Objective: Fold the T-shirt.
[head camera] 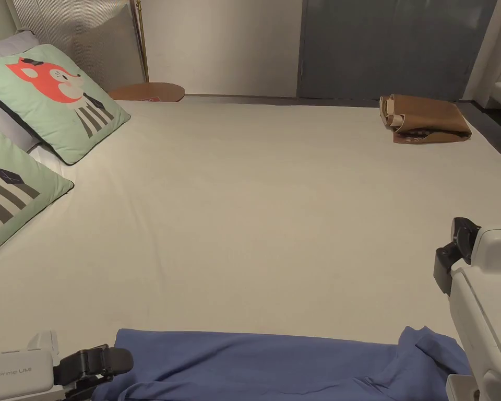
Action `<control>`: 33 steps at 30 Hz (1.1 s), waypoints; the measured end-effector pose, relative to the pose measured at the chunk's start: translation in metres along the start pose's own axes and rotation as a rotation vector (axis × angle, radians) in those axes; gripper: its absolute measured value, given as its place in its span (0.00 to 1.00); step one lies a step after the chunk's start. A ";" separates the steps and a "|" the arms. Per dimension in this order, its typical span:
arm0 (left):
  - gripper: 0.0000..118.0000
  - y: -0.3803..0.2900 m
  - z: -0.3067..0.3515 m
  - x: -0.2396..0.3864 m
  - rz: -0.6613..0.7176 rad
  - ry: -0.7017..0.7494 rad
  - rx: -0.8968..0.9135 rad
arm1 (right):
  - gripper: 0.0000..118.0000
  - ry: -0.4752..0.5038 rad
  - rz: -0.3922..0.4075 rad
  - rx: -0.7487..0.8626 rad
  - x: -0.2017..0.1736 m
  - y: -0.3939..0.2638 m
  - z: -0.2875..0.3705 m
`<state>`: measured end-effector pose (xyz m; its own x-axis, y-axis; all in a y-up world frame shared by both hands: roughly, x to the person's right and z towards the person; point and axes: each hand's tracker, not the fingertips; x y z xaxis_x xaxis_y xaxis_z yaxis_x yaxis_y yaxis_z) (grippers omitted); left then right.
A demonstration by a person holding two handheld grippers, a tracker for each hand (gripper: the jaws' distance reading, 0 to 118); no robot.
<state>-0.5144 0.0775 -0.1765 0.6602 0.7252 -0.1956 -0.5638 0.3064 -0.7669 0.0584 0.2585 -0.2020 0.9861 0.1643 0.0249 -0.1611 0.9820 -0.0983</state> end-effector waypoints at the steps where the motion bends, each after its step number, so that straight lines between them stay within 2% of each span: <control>1: 0.81 -0.001 -0.003 0.000 0.005 -0.005 -0.005 | 0.00 -0.001 0.002 -0.003 0.000 0.000 0.000; 4: 0.62 0.001 -0.010 0.003 -0.001 -0.013 0.011 | 0.00 -0.004 0.009 -0.011 0.002 -0.006 -0.005; 6: 0.40 0.001 -0.019 0.006 -0.002 -0.008 0.007 | 0.00 -0.007 0.009 -0.015 0.005 -0.010 -0.009; 8: 0.04 0.000 -0.025 0.008 -0.044 0.032 0.006 | 0.00 -0.013 0.009 -0.014 0.005 -0.008 -0.006; 12: 0.03 -0.012 -0.024 0.027 -0.090 0.092 0.042 | 0.00 -0.022 0.003 -0.014 0.010 -0.007 -0.004; 16: 0.02 -0.010 -0.002 0.036 -0.158 0.115 0.076 | 0.00 -0.020 -0.003 -0.011 0.015 -0.007 -0.005; 19: 0.02 -0.007 0.021 0.049 -0.216 0.171 0.103 | 0.00 -0.012 -0.012 -0.005 0.017 -0.007 -0.006; 23: 0.02 0.002 0.055 0.055 -0.200 0.236 0.145 | 0.00 0.001 -0.028 0.008 0.017 -0.005 0.001; 25: 0.02 -0.002 0.061 0.068 -0.255 0.299 0.159 | 0.00 0.009 -0.035 0.008 0.019 -0.007 0.002; 29: 0.03 -0.011 0.047 0.109 -0.258 0.280 0.133 | 0.00 0.017 -0.046 0.009 0.021 -0.007 0.007; 33: 0.03 -0.029 0.007 0.169 -0.377 0.283 0.062 | 0.00 0.019 -0.053 0.011 0.026 -0.007 0.012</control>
<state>-0.3898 0.1958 -0.1832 0.9289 0.3624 -0.0756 -0.2816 0.5590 -0.7799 0.0847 0.2565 -0.1889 0.9938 0.1102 0.0112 -0.1089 0.9903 -0.0864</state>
